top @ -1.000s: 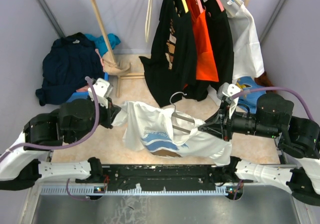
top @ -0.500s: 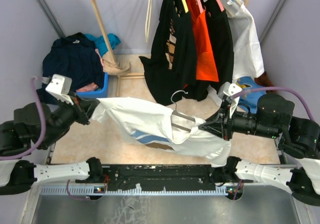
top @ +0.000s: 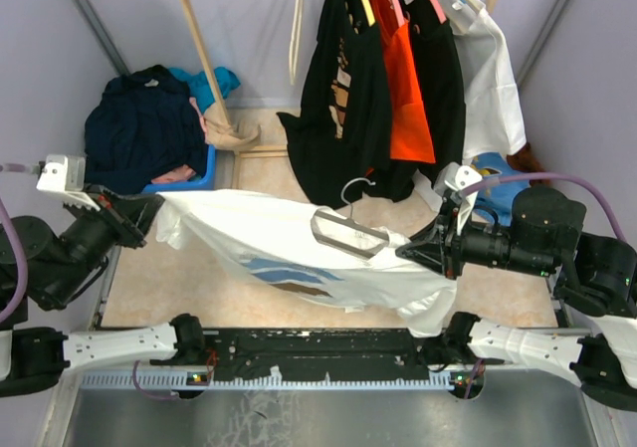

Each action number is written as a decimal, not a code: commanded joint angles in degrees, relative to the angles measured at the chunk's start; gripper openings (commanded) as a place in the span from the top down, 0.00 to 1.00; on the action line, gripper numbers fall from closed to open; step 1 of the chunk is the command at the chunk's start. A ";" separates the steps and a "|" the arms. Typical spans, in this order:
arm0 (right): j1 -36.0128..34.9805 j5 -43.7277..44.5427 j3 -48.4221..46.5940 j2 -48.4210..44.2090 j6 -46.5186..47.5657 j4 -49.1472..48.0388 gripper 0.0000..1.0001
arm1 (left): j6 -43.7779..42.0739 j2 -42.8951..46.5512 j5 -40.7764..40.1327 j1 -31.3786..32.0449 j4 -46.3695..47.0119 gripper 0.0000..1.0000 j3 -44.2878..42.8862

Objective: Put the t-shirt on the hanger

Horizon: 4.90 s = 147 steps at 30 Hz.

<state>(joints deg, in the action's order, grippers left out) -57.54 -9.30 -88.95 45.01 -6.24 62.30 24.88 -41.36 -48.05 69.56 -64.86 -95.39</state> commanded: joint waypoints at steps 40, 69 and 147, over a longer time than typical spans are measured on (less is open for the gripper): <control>-0.29 -4.70 -10.10 10.99 5.09 -8.71 1.00 | -13.88 -15.48 18.15 -1.89 1.72 0.52 -10.91; -0.29 -2.99 -9.73 10.77 5.69 -8.00 1.00 | -13.98 -23.49 14.86 -1.92 0.95 0.99 -12.03; -0.29 -3.75 -8.77 5.17 4.01 -6.47 1.00 | -10.52 -6.91 9.54 -1.90 -2.85 1.00 -3.47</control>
<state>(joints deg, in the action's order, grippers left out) -57.60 -13.21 -95.66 50.37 -2.11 60.90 12.91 -49.25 -35.64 67.75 -64.99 -97.06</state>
